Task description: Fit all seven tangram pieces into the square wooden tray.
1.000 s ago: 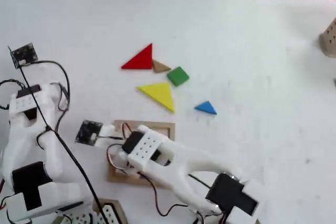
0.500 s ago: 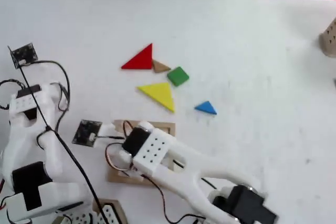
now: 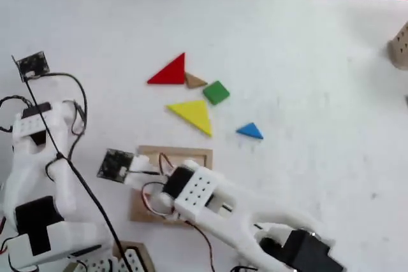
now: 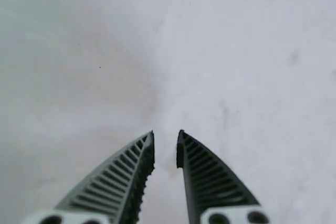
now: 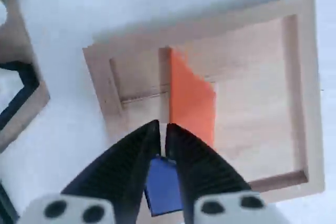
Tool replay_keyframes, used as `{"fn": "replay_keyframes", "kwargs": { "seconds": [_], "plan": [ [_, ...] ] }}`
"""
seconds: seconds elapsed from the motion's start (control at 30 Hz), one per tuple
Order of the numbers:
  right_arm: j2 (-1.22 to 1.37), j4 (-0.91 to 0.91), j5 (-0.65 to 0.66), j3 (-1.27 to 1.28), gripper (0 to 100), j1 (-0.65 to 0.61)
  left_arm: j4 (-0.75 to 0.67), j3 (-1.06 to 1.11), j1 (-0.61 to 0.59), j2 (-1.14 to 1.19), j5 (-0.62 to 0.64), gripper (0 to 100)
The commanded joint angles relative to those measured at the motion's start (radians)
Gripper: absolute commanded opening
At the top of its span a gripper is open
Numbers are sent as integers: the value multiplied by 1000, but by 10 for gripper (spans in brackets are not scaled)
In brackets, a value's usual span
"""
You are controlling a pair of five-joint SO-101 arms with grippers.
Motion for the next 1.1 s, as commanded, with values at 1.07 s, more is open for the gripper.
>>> {"fn": "replay_keyframes", "kwargs": {
  "seconds": [1.07],
  "plan": [
    [-202,-18,-229,11,17,889,284,-49,455,-84,-288,22]
  ]
}}
